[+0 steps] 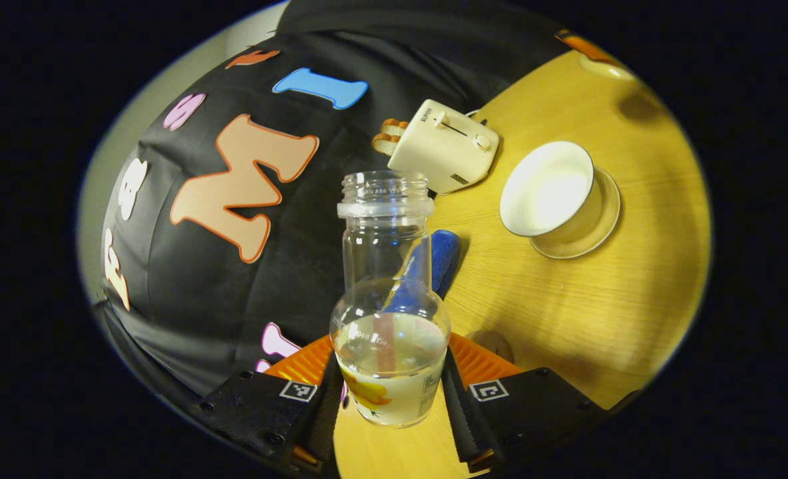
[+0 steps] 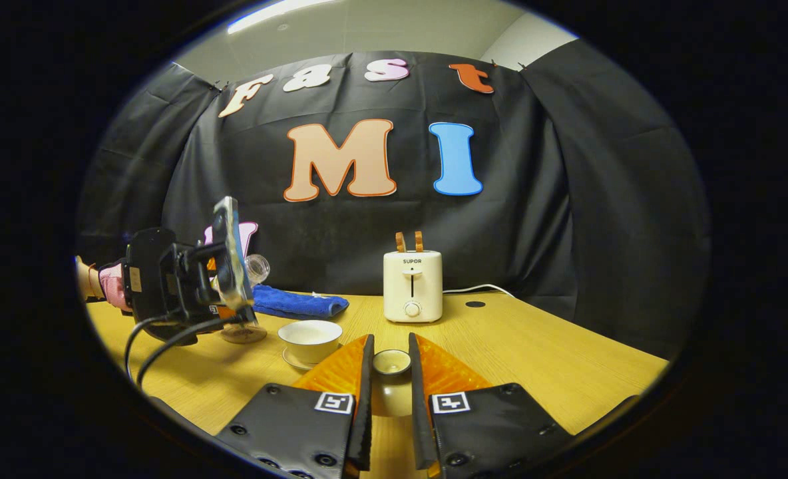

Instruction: Open the teacup lid with one hand, grasp the water bottle and pour water into the teacup with the other hand; after pouring, place the water bottle on the coaster and then close the teacup lid.

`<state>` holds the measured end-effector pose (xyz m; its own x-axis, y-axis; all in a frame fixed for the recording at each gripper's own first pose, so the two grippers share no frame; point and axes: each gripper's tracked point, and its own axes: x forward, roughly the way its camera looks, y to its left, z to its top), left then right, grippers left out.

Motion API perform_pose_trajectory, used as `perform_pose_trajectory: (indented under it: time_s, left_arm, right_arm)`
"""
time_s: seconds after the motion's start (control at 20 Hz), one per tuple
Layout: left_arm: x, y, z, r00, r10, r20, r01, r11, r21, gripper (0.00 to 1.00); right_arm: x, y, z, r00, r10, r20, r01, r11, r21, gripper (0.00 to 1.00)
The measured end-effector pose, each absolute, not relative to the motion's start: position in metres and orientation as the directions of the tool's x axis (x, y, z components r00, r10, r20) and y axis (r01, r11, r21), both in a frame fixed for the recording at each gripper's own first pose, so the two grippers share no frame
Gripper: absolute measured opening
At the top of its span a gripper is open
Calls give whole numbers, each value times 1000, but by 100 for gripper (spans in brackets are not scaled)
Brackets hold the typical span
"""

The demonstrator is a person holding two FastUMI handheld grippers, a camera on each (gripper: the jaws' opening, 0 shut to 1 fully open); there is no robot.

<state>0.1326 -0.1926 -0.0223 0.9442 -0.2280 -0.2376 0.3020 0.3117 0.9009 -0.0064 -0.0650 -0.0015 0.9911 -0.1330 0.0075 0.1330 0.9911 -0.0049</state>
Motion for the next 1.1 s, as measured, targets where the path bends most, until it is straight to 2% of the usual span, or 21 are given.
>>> perform_pose_trajectory:
  time_s: [0.2,0.4,0.85,1.1]
  left_arm:
    - [140,-192,-28,946,-207,-249,288,187,939,68]
    - [142,-190,-28,945,-193,-265,286,94,954,65]
    - [142,-197,-13,951,-191,-241,227,-91,970,65]
    - [145,-199,-4,957,-184,-226,189,-201,961,65]
  right_arm:
    - [-7,-65,-2,991,-133,7,133,991,-5,28]
    - [-7,-65,-2,991,-133,6,133,991,-5,29]
    - [-6,-65,-2,991,-133,6,133,991,-5,27]
    - [-6,-65,-2,991,-133,5,133,991,-5,30]
